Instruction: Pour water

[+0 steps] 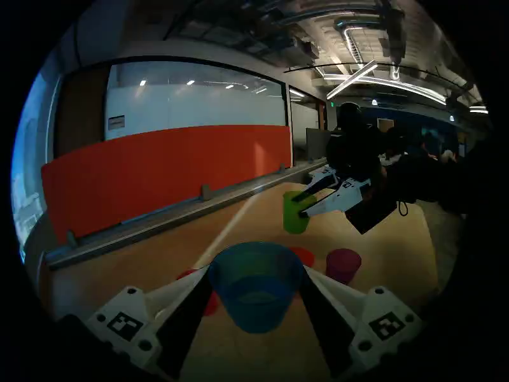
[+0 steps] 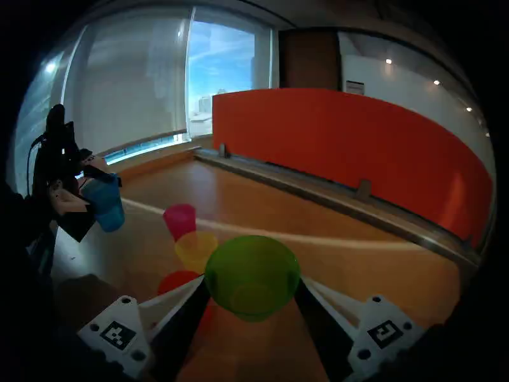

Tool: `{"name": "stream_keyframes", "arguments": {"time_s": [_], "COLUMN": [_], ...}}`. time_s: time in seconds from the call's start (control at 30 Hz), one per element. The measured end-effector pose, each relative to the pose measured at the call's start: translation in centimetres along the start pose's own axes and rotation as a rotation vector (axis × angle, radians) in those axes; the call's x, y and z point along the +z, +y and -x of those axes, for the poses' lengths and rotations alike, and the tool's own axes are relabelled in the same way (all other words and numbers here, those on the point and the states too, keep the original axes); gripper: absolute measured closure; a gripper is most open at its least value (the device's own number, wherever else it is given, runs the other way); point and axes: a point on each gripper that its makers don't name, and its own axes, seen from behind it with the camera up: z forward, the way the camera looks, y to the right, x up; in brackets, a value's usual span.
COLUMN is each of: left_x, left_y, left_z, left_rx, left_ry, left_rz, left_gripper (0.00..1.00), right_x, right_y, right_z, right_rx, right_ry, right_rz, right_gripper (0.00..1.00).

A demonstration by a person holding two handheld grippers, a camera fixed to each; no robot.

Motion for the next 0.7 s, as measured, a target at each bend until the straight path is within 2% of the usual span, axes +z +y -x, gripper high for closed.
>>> {"name": "stream_keyframes", "arguments": {"time_s": [0.4,0.7], "left_x": [-0.7,-1.0], "left_y": [0.7,1.8], "left_z": [-2.5,-3.6], "left_rx": [-0.013,-0.015], "left_ry": [0.071,0.101], "left_rz": [-0.006,0.006], "left_gripper": [0.13,0.13], "right_x": [-4.1,-6.4], "right_y": [-1.4,-2.5], "right_z": [-3.9,-5.5], "right_rx": [-0.033,-0.038], "right_ry": [0.122,0.200], "right_rz": [0.024,0.032], "right_gripper": [0.09,0.09]}}
